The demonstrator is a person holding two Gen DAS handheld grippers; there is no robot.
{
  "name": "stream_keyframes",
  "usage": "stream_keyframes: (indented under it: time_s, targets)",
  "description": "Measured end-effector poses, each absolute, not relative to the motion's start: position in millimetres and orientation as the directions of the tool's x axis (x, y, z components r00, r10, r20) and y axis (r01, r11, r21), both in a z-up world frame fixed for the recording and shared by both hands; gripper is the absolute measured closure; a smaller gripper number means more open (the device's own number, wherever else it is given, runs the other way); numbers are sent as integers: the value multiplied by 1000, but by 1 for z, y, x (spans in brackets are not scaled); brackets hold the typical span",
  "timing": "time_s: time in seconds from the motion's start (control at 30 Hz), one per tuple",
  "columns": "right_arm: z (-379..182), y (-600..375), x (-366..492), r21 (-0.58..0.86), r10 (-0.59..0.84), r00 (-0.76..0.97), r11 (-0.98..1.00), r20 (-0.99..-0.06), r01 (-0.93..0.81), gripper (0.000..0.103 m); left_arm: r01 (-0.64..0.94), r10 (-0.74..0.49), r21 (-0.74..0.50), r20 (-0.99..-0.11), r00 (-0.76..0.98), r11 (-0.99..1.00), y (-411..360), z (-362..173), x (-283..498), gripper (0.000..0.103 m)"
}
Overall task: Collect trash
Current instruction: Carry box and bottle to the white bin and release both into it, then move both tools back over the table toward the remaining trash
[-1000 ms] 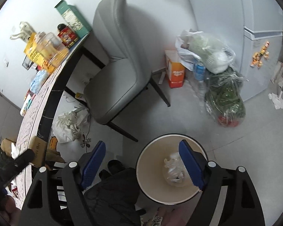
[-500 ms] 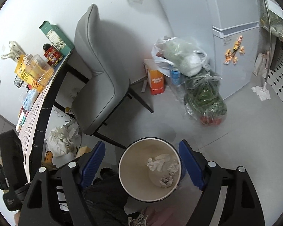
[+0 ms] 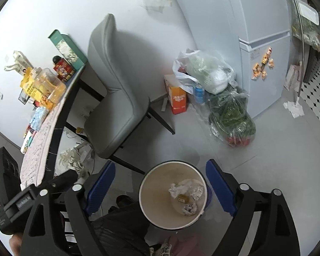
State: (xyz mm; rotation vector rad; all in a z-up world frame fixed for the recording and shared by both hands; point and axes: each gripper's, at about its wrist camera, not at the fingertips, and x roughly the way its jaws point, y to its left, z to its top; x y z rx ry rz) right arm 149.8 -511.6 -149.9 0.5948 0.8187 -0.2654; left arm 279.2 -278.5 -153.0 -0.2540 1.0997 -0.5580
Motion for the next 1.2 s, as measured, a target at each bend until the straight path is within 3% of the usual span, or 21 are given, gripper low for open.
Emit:
stream_keyframes:
  time_s: [0.37,0.7,0.93,1.2]
  targets:
    - [-105,-444,162,389,38,723,862,-690,326,7,262,-489,-414,-698,523,872,-191,-88,263,6]
    - [-76,-346,176,362,130,764,921,-631,142,8,90,-306,-352,-625,718,932,-82,-49,228,6]
    - [-70,-288,185,309,138,753,947,-644,91,8,-36,-161,-302,-604,780,953,-20,-42,206,6]
    - [-72,-234,184,317,210,749,949,-629,0,8,-75,-142,-328,-588,796,942,40,-58,179,6]
